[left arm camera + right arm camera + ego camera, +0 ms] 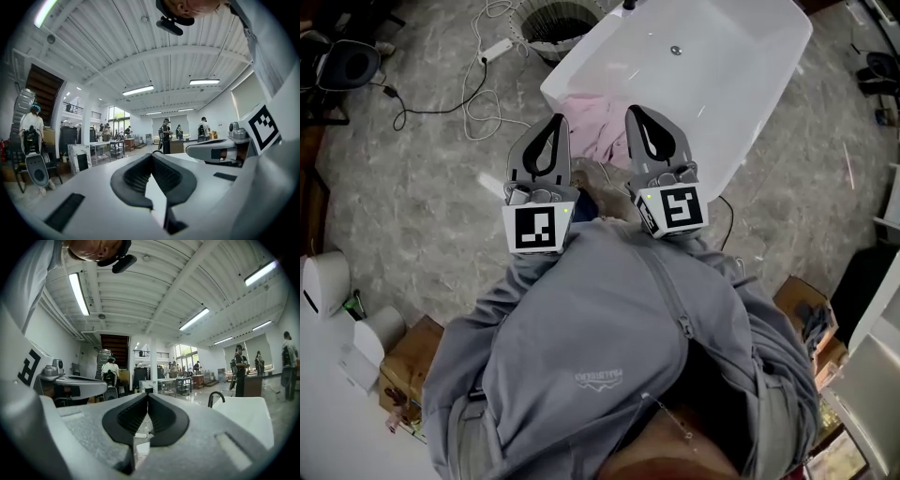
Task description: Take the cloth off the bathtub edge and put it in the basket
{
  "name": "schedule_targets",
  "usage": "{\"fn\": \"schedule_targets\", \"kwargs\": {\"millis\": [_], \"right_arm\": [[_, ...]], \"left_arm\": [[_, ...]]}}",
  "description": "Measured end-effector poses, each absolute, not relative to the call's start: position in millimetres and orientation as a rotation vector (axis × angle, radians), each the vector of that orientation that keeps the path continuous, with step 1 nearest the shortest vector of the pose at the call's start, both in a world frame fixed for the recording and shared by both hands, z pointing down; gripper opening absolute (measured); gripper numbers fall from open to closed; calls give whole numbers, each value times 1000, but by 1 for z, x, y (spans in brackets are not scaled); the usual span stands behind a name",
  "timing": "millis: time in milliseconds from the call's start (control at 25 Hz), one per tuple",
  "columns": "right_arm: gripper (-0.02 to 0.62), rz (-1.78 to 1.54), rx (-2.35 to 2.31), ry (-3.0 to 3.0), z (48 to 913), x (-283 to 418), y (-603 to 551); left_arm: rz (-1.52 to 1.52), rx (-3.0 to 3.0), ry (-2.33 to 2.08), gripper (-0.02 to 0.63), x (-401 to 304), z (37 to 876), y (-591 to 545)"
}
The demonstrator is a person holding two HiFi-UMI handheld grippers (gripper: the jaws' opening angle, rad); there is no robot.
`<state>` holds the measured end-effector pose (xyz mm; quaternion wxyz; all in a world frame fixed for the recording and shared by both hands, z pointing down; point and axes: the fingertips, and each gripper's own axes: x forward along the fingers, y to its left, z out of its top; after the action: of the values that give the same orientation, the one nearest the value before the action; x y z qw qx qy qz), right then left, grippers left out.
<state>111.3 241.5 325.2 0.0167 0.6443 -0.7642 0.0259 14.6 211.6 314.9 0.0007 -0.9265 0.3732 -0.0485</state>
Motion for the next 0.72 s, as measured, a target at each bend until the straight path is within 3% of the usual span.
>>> {"fn": "schedule_targets", "kwargs": {"millis": [720], "right_arm": [[5, 164, 2166, -2107, 356, 129, 167]], "left_arm": [[-215, -3036, 846, 6, 36, 350, 111]]}}
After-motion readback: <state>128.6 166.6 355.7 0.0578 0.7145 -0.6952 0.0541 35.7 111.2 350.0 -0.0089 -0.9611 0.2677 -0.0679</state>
